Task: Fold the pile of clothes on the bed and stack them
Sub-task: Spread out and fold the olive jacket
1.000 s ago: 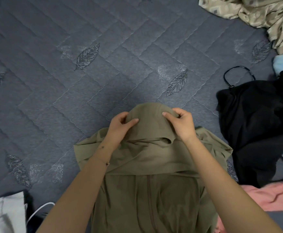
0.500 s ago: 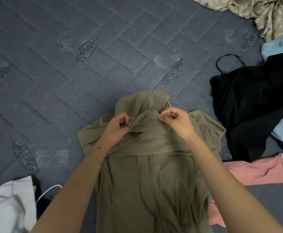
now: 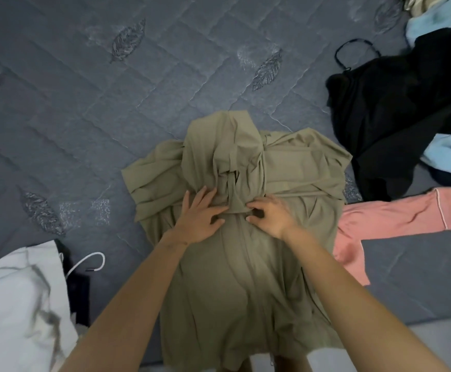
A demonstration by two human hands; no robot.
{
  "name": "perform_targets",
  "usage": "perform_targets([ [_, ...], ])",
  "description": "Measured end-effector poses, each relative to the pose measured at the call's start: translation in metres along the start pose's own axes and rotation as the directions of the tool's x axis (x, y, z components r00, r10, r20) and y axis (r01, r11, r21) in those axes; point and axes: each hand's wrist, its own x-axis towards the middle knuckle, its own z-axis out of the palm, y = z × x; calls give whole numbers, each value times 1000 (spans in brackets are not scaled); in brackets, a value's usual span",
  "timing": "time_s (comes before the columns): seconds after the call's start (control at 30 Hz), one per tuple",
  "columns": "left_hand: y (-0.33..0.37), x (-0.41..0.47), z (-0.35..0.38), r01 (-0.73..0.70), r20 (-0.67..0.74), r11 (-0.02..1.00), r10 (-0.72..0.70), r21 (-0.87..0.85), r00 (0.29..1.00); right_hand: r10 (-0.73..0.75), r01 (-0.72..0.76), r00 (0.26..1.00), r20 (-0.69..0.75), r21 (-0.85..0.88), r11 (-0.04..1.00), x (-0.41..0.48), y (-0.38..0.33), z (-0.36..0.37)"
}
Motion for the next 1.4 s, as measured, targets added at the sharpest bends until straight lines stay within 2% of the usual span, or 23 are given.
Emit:
perform_targets([
  [0.07,6,-11,5,-13,-124,1000,10,-21,992,-27,25,999,-39,-53,998,-11,-2,4],
  [0.17,20,-28,9,-7,-433,994,-43,-113,900,-97,83,969,-229,-70,994,-30,-3,5],
  [0.23,33,-42,14,23,-488,993,-78,-119,869,-113,95,954,-276,-78,992,-44,-2,10],
  [0.4,64,-81,45,119,-463,985,-164,-126,871,-124,84,953,-276,-155,984,-86,16,35],
  [0.7,133,-156,139,251,-394,950,-306,-187,867,-112,61,968,-224,-223,973,-183,91,96],
  [0.87,143,-180,177,323,-367,917,-390,-232,844,-47,12,973,-228,-151,988,-209,121,122],
  [0.93,134,-190,193,427,-314,847,-518,-316,796,-4,-18,968,-251,-85,996,-215,130,132],
  [1.03,114,-209,214,612,-182,650,-738,-451,650,97,-80,959,-267,75,994,-221,143,145],
  [1.13,95,-227,229,674,-65,499,-827,-546,559,174,-140,959,-222,160,977,-221,152,156],
  [1.2,86,-235,235,654,-33,464,-830,-598,558,227,-193,954,-195,179,965,-219,155,164],
  [1.3,79,-240,240,625,-77,498,-815,-601,575,264,-256,949,-173,68,964,-217,158,176],
  [1.4,74,-240,241,629,-102,424,-871,-652,481,286,-272,942,-175,97,957,-214,159,184],
])
